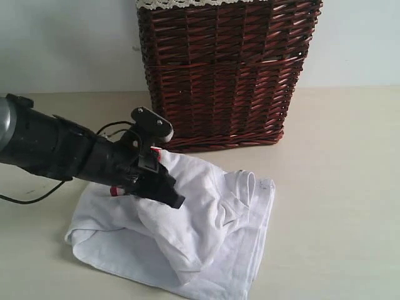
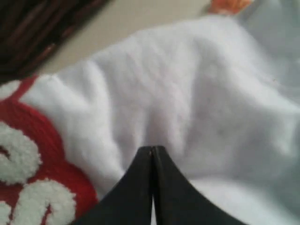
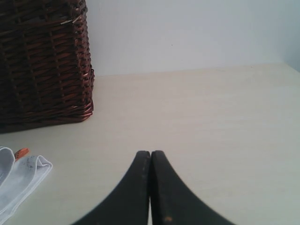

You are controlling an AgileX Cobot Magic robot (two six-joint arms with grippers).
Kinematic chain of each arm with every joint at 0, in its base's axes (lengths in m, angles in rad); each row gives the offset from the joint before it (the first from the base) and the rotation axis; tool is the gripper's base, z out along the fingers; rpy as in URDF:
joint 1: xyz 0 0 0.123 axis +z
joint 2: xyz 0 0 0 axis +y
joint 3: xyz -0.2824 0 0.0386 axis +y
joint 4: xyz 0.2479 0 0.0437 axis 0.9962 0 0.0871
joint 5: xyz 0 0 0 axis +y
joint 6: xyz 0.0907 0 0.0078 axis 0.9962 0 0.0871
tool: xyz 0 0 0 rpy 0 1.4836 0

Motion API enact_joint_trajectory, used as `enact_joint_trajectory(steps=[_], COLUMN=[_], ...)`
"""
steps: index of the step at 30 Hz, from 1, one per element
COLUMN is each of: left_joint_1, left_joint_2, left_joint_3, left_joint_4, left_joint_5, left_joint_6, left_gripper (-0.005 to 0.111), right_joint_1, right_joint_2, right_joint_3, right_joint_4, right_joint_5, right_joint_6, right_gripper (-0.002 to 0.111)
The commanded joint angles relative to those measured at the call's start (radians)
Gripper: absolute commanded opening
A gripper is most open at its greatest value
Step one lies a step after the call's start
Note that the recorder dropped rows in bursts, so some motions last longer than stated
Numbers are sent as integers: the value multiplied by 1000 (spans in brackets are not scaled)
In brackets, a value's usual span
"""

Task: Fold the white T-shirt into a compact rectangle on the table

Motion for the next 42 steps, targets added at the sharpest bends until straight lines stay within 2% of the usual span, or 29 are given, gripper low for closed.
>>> enact_joint_trajectory(steps=[1,4,9,11,18,24,27,29,33,38,42], left_joint_1=[3,3,3,3,2,-12,6,29,87,179,232], left_joint_2=[-73,-97,-99,-99,-99,-121,-179,-233,-340,-441,-484], left_joint_3=[-1,29,102,133,188,153,97,51,10,118,281], left_joint_4=[-7,52,264,304,307,254,245,249,248,230,195], left_joint_5=[136,250,518,564,566,505,481,380,69,-114,-131], left_joint_6=[-1,-1,-1,-1,-1,-2,-61,-125,-211,-324,-350], left_gripper=[0,0,0,0,0,0,0,0,0,0,0], right_joint_1=[0,0,0,0,0,0,0,0,0,0,0], right_joint_2=[-7,-7,-7,-7,-7,-7,-7,-7,-7,-7,-7], right_joint_3=[5,5,5,5,5,5,5,5,5,5,5], right_joint_4=[0,0,0,0,0,0,0,0,0,0,0], right_joint_5=[-8,-8,-8,-8,-8,-8,-8,-8,-8,-8,-8], right_joint_6=[-4,-4,-4,-4,-4,-4,-4,-4,-4,-4,-4], right_gripper=[0,0,0,0,0,0,0,0,0,0,0])
